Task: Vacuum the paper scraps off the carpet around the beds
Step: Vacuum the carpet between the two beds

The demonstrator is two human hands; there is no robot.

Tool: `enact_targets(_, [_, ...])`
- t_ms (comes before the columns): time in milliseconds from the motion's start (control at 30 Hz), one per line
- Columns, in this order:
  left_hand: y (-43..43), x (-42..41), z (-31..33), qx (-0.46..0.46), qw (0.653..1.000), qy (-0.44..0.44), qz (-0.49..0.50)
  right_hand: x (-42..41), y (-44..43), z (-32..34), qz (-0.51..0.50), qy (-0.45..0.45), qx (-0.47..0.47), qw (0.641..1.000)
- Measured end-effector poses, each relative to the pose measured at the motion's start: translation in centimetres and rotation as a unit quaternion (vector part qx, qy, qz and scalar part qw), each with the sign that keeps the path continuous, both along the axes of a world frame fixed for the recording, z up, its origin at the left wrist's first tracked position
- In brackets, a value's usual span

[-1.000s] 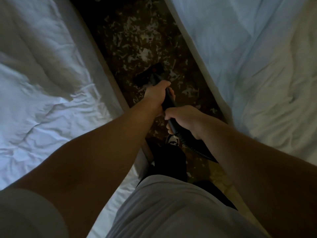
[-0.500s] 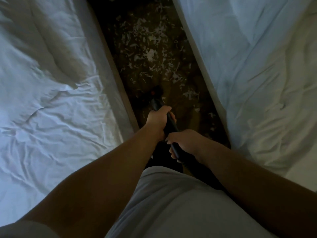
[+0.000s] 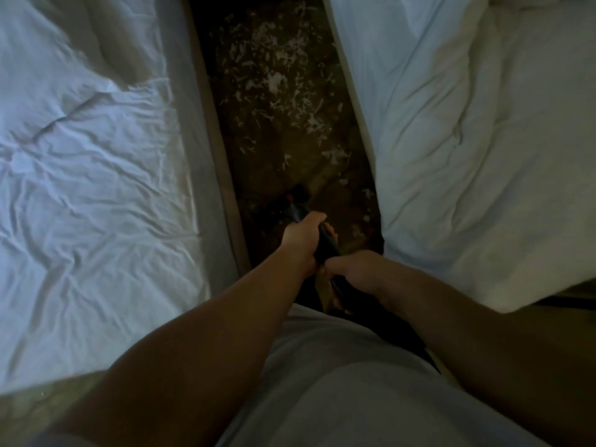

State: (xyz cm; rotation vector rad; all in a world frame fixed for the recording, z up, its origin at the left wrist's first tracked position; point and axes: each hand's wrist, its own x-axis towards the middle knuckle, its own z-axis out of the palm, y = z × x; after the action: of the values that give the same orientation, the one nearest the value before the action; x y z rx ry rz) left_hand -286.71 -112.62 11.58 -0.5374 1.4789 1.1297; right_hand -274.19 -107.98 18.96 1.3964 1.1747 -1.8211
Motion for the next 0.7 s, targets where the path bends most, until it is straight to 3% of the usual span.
enact_targets(367, [-3.4,12.0,0.7,0.004,0.998,-0.044,-0.047,11.6,-3.6,2.1,-0.021,-0.036,-0.007,0.999])
enact_targets(700, [-4.4,10.5,0.9,0.021,0.998,-0.045,-0.024,10.3,-5.4,1.3,-0.046,-0.039,0.01,0.998])
